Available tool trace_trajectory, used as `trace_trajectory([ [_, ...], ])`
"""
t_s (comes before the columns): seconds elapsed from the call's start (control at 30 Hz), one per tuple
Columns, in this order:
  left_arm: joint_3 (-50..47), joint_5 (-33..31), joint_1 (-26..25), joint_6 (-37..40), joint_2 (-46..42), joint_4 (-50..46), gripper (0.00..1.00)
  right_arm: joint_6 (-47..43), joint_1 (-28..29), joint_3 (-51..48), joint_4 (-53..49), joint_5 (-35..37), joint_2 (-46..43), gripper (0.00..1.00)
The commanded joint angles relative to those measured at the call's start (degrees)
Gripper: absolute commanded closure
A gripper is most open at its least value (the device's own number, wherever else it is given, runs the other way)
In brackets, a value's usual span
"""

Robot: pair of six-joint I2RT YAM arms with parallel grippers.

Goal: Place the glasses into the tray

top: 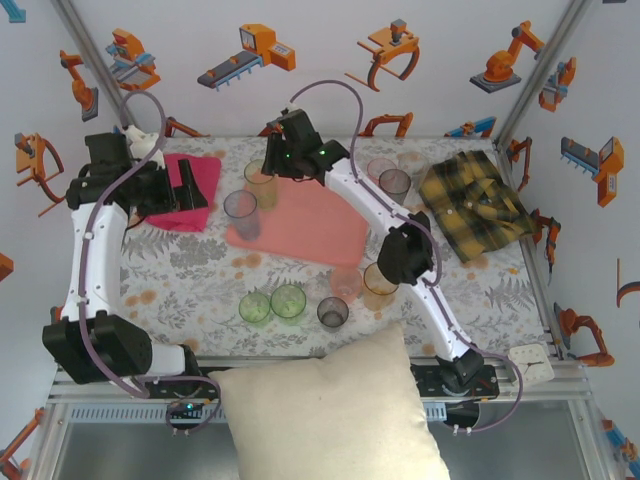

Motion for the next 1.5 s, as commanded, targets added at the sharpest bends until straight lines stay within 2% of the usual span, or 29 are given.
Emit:
trace_trajectory([
  [0.0,5.79,2.37,-1.29,-1.20,4.34,1.00,0.03,-1.78,-0.26,-0.56,-0.24,0.13,-6.81,0.50],
  [0.17,17.50,0.15,-6.19,1.18,14.69,-1.37,0.02,-3.77,-0.13,-4.70,-6.56,4.60,-13.61,0.50],
  [0.3,29.38,-1.31,-9.79,2.81,25.20,-5.15,0.01,-5.17,0.20,-17.20,-8.89,9.29,-23.77,0.52],
  [0.43,41.91,-3.66,-12.56,4.79,35.57,-9.43,0.12,-5.12,1.15,-29.93,-11.23,15.25,-35.48,0.54],
  [0.63,55.99,-5.51,-15.66,8.39,47.68,-14.89,0.19,-1.70,4.31,-48.84,-13.49,20.56,-52.30,0.54],
  [0.97,57.14,-9.40,-19.88,9.76,52.55,-14.14,0.27,8.61,9.85,-69.73,-14.73,26.57,-71.13,0.56],
  [1.17,56.64,-10.80,-20.00,7.74,53.87,-13.02,0.37,11.05,11.86,-72.10,-16.27,28.36,-73.93,0.56],
  [1.4,56.38,-13.38,-20.12,7.16,55.24,-12.64,0.42,11.69,12.44,-72.87,-16.44,28.62,-74.11,0.56],
  [1.47,56.30,-13.16,-20.06,7.00,55.47,-12.53,0.46,11.67,12.53,-72.95,-16.15,28.63,-74.16,0.56],
])
